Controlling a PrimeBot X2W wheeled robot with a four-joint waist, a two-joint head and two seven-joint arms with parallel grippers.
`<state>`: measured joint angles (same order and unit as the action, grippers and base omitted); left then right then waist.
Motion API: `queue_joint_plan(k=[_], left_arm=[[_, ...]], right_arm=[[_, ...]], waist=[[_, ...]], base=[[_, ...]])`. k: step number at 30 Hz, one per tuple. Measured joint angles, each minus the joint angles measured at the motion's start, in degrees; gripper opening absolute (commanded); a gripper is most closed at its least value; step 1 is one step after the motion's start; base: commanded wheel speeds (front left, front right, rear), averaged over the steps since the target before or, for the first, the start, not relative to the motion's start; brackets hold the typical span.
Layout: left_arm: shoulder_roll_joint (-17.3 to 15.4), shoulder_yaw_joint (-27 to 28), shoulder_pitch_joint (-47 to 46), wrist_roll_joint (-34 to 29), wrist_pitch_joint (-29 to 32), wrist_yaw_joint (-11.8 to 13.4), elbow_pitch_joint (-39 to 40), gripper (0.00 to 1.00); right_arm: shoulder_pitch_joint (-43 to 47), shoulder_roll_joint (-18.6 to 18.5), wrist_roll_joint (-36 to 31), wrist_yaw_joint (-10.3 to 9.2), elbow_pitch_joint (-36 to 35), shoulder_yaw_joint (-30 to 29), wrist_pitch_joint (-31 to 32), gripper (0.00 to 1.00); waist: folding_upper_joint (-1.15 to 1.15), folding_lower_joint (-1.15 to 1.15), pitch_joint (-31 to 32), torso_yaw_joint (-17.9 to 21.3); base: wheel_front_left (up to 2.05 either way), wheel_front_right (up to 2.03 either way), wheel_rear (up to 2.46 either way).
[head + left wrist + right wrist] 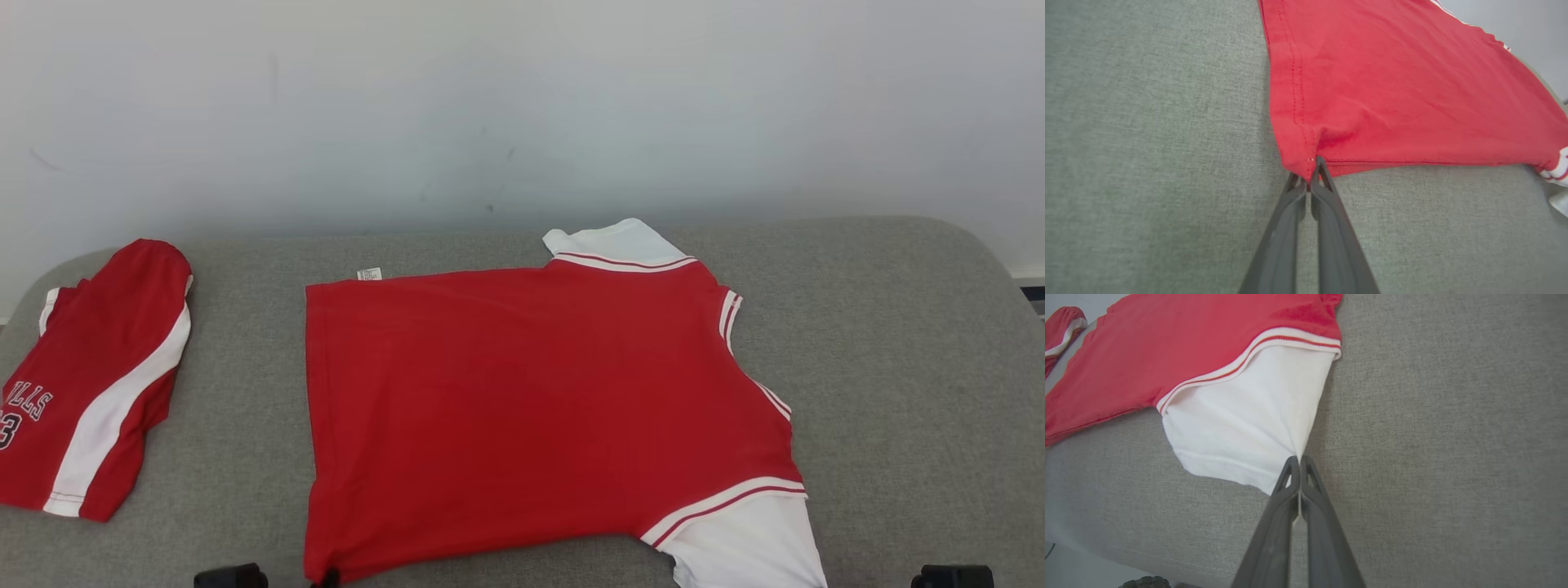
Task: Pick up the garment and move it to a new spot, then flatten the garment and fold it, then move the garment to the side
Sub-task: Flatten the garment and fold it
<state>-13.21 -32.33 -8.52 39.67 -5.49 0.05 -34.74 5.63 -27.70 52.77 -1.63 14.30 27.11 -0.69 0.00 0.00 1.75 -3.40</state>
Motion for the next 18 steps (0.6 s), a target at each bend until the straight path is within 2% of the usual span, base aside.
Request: queue_joint_plan(k=[1, 2, 3, 4, 5, 6, 7, 14, 18], left_arm=[[-0.32, -0.09, 0.00, -0.24, 0.01, 0.02, -0.12, 0.00], [-0.57, -0.07, 0.00, -0.26, 0.20, 0.09, -0.19, 0.16], [-0.62, -0.05, 0.00, -0.25, 0.32, 0.37, -0.20, 0.40], [-0.54, -0.04, -0.01, -0.24, 0.55, 0.45, -0.21, 0.55], [-0.45, 0.01, -0.01, -0.21, 0.68, 0.45, -0.21, 0.99], [-0.40, 0.11, -0.01, -0.12, 0.69, 0.47, -0.22, 1.00], [-0.35, 0.20, -0.01, 0.00, 0.70, 0.56, -0.23, 1.00], [-0.43, 1.26, 1.08, 0.56, 0.58, 2.07, 0.36, 1.00], [-0.82, 2.20, 2.73, 0.63, -1.02, 3.02, 2.25, 1.00]], right_arm=[[-0.03, -0.23, -0.12, -0.25, 0.04, 0.01, 0.25, 0.00], [-0.07, -0.40, -0.36, -0.46, 0.12, 0.01, 0.31, 0.00], [-0.08, -0.53, -0.51, -0.47, 0.19, 0.02, 0.71, 0.00], [-0.10, -0.55, -0.51, -0.73, 0.24, 0.05, 0.78, 0.00], [-0.14, -0.55, -0.51, -0.92, 0.31, 0.12, 1.00, 0.00], [-0.18, -0.55, -0.53, -0.94, 0.37, 0.26, 1.25, 0.44], [-0.20, -0.53, -0.53, -0.94, 0.38, 0.34, 1.26, 0.99], [0.03, 0.09, 3.69, -0.96, -0.19, -3.04, 1.20, 1.00], [0.51, -0.45, 3.78, -1.12, -1.44, -4.46, 0.36, 1.00]], waist=[[0.00, 0.00, -0.03, -0.03], [0.00, 0.00, -0.05, -0.05], [0.00, 0.00, -0.07, -0.08], [0.00, 0.00, -0.07, -0.11], [0.00, 0.00, -0.07, -0.13], [0.00, 0.00, -0.05, -0.15], [0.00, 0.00, -0.04, -0.16], [0.00, 0.00, 0.18, -0.01], [0.00, 0.00, 0.32, -0.03]], base=[[0.00, 0.00, 0.00], [0.00, 0.00, 0.00], [0.00, 0.00, 0.00], [0.00, 0.00, 0.00], [0.00, 0.00, 0.00], [0.00, 0.00, 0.00], [0.00, 0.00, 0.00], [0.00, 0.00, 0.00], [0.00, 0.00, 0.00]])
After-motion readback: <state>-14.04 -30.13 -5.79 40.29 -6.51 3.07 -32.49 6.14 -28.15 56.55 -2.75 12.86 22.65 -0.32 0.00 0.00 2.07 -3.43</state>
